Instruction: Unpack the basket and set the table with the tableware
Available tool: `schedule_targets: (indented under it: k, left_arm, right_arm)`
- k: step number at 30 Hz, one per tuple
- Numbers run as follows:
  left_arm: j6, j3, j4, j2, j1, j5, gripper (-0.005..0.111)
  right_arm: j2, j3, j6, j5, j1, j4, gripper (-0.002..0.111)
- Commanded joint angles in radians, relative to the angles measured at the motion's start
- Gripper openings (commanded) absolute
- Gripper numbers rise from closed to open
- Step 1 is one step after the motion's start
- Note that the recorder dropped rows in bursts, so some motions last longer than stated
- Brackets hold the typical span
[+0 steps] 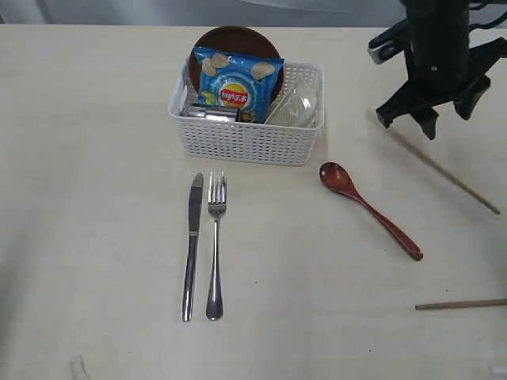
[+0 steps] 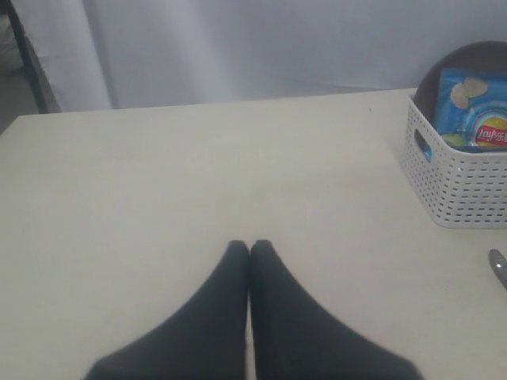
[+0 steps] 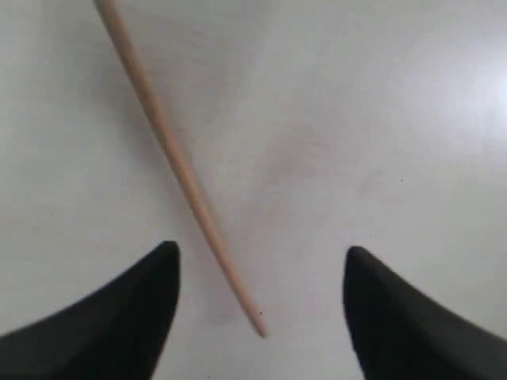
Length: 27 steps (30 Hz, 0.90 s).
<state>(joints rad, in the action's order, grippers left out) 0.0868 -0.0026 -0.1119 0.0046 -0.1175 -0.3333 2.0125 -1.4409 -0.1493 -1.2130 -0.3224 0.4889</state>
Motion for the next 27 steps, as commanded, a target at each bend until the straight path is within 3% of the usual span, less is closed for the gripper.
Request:
schedule_targets:
  k: [1, 6, 11, 15, 23, 27]
  left_arm:
    - [-0.002, 0.003, 0.011, -0.005, 0.004, 0.007, 0.000]
    - [-0.002, 0.003, -0.011, -0.005, 0.004, 0.007, 0.000]
    - [-0.002, 0.003, -0.015, -0.005, 0.004, 0.007, 0.000]
    - [-0.002, 0.003, -0.015, -0.005, 0.004, 0.007, 0.000]
    - [-0.002, 0.003, -0.015, -0.005, 0.004, 0.007, 0.000]
    - [-0.002, 0.003, -0.015, -0.005, 0.004, 0.007, 0.000]
  right_arm:
    - [0.013, 0.000, -0.010, -0.008, 0.004, 0.040, 0.069]
    - [-0.032, 0.000, 0.019, -0.008, 0.007, -0.038, 0.069]
    - [-0.124, 0.000, 0.125, -0.008, 0.041, -0.301, 0.069]
    - [-0.234, 0.025, 0.137, -0.008, 0.041, -0.335, 0.069]
    - [-0.506, 0.307, 0.163, -0.008, 0.041, -0.394, 0.069]
    - [-0.554, 0.447, 0.163, -0.008, 0.041, -0.399, 0.060]
